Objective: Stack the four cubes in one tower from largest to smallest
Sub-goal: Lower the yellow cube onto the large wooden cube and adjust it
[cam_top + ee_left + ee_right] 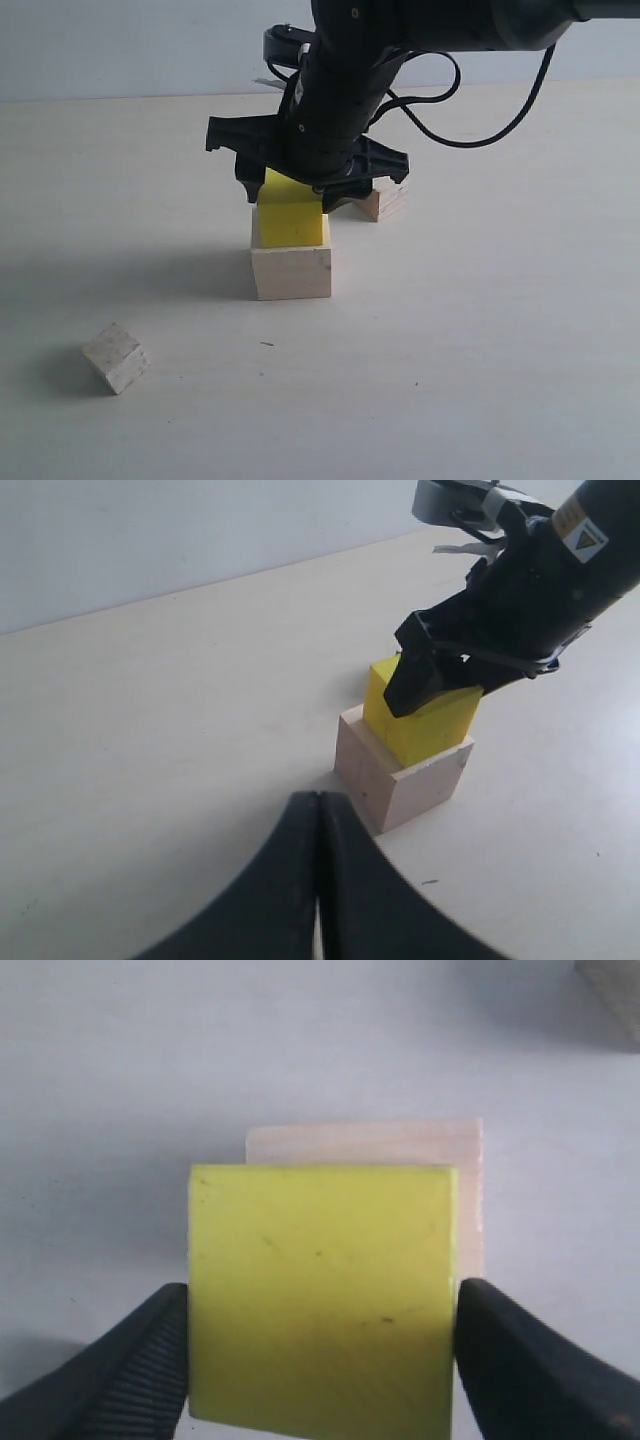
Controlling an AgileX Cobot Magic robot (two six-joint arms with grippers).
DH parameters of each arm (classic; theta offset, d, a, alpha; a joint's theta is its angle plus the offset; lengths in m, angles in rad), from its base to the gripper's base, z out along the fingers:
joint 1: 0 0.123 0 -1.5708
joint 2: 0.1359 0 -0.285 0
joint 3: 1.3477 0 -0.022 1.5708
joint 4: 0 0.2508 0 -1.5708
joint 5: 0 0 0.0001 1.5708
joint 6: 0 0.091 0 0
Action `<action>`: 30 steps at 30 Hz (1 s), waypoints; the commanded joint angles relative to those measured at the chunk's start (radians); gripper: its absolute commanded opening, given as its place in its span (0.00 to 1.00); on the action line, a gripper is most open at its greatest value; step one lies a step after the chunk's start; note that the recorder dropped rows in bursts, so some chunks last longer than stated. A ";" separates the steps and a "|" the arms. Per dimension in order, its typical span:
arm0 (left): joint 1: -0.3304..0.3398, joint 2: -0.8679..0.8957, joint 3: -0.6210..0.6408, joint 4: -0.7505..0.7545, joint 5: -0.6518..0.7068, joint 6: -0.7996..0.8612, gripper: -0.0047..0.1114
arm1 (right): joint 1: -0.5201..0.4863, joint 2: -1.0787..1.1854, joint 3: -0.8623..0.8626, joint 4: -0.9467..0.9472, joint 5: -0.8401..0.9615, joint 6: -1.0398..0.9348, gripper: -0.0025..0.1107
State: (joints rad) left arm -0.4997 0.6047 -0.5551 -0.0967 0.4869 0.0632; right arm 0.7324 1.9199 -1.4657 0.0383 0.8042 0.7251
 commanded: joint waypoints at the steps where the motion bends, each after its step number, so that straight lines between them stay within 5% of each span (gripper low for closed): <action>1: 0.001 -0.003 0.003 -0.012 -0.013 -0.011 0.04 | 0.001 -0.001 -0.007 -0.022 -0.016 0.001 0.46; 30: 0.001 -0.003 0.003 -0.014 -0.013 -0.011 0.04 | 0.001 -0.001 -0.007 -0.014 -0.003 -0.050 0.43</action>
State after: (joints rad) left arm -0.4997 0.6047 -0.5551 -0.1010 0.4869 0.0632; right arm 0.7324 1.9199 -1.4657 0.0278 0.7983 0.6910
